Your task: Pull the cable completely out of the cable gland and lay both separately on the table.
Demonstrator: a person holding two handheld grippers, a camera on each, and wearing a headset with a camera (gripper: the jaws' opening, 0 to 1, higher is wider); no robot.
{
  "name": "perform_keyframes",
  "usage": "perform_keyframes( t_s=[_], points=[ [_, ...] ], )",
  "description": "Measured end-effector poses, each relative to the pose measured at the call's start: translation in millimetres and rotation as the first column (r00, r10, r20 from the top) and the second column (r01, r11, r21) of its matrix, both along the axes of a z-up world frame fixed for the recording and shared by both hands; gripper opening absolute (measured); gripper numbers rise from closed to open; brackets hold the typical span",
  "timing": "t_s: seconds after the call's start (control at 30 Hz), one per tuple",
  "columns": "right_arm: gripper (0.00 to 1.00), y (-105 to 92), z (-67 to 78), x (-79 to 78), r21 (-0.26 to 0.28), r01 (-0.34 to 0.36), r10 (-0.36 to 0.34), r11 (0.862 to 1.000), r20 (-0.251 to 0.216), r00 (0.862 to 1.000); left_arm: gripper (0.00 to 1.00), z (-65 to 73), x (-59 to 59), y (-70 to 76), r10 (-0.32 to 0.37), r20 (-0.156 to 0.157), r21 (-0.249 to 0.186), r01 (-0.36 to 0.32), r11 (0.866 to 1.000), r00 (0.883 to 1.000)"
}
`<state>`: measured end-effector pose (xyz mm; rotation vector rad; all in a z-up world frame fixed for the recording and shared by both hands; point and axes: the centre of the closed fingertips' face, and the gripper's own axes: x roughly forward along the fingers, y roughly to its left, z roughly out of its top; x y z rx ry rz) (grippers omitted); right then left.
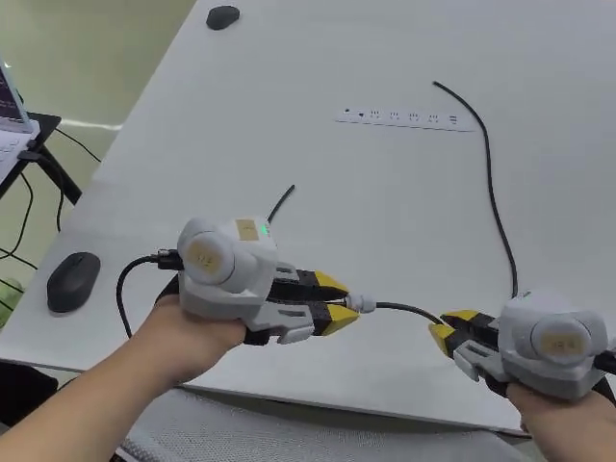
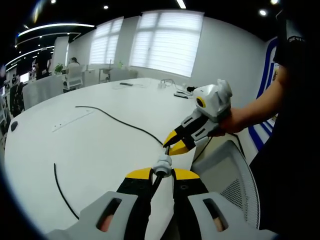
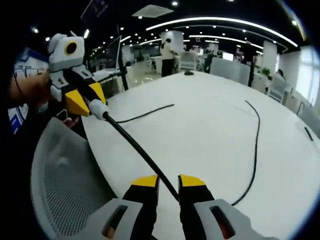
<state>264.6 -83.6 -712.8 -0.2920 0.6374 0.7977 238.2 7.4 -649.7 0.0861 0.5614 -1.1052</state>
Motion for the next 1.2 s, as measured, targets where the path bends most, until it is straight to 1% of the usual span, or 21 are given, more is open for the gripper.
perform_keyframes(
  t_s=[0.03, 0.1, 0.17, 0.2, 0.27, 0.33, 0.37, 0.43, 0.5, 0.6, 0.63, 0.7, 0.77, 0.83, 0.93, 1.0, 1.1, 1.2],
  points=[
    [0.12, 5.4, 5.6, -3.0, -0.017, -0.040, 0.040, 0.999, 0.023, 0.999, 0.15, -0.2, -0.4, -0.7, -0.001, -0.003, 0.000, 0.001, 1.000, 1.000],
    [0.12, 13.7, 13.0, -8.3, -0.045, -0.091, 0.093, 0.995, 0.046, 0.995, 0.15, -1.1, -1.2, -2.0, -0.003, -0.003, 0.005, 0.003, 1.000, 1.000],
    [0.14, 23.0, 20.1, -11.3, -0.062, -0.133, 0.138, 0.989, 0.072, 0.988, 0.15, -1.7, -1.3, -2.6, -0.004, -0.003, 0.008, 0.004, 1.000, 1.000],
    [0.15, 26.2, 22.8, -12.5, -0.066, -0.142, 0.147, 0.988, 0.078, 0.986, 0.15, -2.0, -1.4, -3.0, -0.005, -0.002, 0.011, 0.005, 1.000, 1.000],
    [0.14, 33.0, 28.1, -13.7, -0.094, -0.179, 0.188, 0.979, 0.105, 0.977, 0.15, -2.7, -1.7, -3.3, -0.010, 0.002, 0.019, 0.010, 1.000, 1.000],
    [0.14, 42.2, 36.0, -14.9, -0.112, -0.208, 0.222, 0.972, 0.138, 0.965, 0.15, -3.1, -1.9, -3.5, -0.010, 0.004, 0.023, 0.010, 1.000, 1.000],
    [0.14, 47.3, 40.0, -16.0, -0.125, -0.228, 0.246, 0.966, 0.154, 0.957, 0.15, -3.1, -1.8, -3.4, -0.009, 0.003, 0.022, 0.009, 1.000, 1.000],
    [0.14, 54.3, 43.9, -18.3, -0.145, -0.255, 0.278, 0.956, 0.170, 0.945, 0.15, -3.2, -1.5, -3.2, -0.006, 0.004, 0.024, 0.006, 1.000, 1.000],
    [0.14, 58.7, 45.3, -20.1, -0.166, -0.277, 0.305, 0.947, 0.182, 0.935, 0.15, -3.4, -1.7, -3.3, -0.006, 0.004, 0.025, 0.006, 1.000, 1.000],
    [0.11, 65.4, 45.9, -23.9, -0.256, -0.333, 0.390, 0.908, 0.223, 0.893, 0.15, -4.2, -2.1, -3.5, -0.006, 0.004, 0.028, 0.006, 1.000, 1.000],
    [0.10, 66.6, 45.9, -24.5, -0.270, -0.339, 0.402, 0.901, 0.229, 0.886, 0.15, -4.5, -2.3, -3.7, -0.007, 0.005, 0.029, 0.007, 1.000, 1.000],
    [0.07, 69.5, 46.5, -25.5, -0.274, -0.341, 0.406, 0.899, 0.237, 0.883, 0.15, -5.3, -3.2, -4.3, -0.009, 0.004, 0.032, 0.008, 0.999, 1.000],
    [0.07, 71.6, 46.9, -25.0, -0.283, -0.345, 0.414, 0.895, 0.242, 0.878, 0.15, -5.5, -4.3, -4.9, -0.010, 0.003, 0.031, 0.009, 0.999, 1.000],
    [0.06, 73.0, 46.9, -25.0, -0.275, -0.344, 0.410, 0.898, 0.237, 0.881, 0.15, -5.0, -4.5, -5.5, -0.008, 0.004, 0.029, 0.008, 1.000, 1.000],
    [0.02, 73.9, 47.1, -25.0, -0.276, -0.346, 0.412, 0.897, 0.240, 0.879, 0.15, -4.3, -3.1, -4.7, 0.000, 0.004, 0.023, 0.000, 1.000, 1.000],
    [0.02, 73.9, 46.9, -25.1, -0.273, -0.344, 0.410, 0.898, 0.239, 0.880, 0.15, -4.0, -3.1, -4.7, -0.002, 0.004, 0.024, 0.002, 1.000, 1.000],
    [0.01, 73.8, 44.0, -26.0, -0.267, -0.353, 0.415, 0.897, 0.231, 0.880, 0.15, -5.3, -4.2, -5.2, -0.006, 0.002, 0.027, 0.006, 1.000, 1.000],
    [0.01, 73.0, 42.7, -27.2, -0.258, -0.354, 0.412, 0.899, 0.224, 0.883, 0.15, -6.3, -5.1, -6.0, -0.010, 0.002, 0.032, 0.010, 0.999, 1.000]
  ],
)
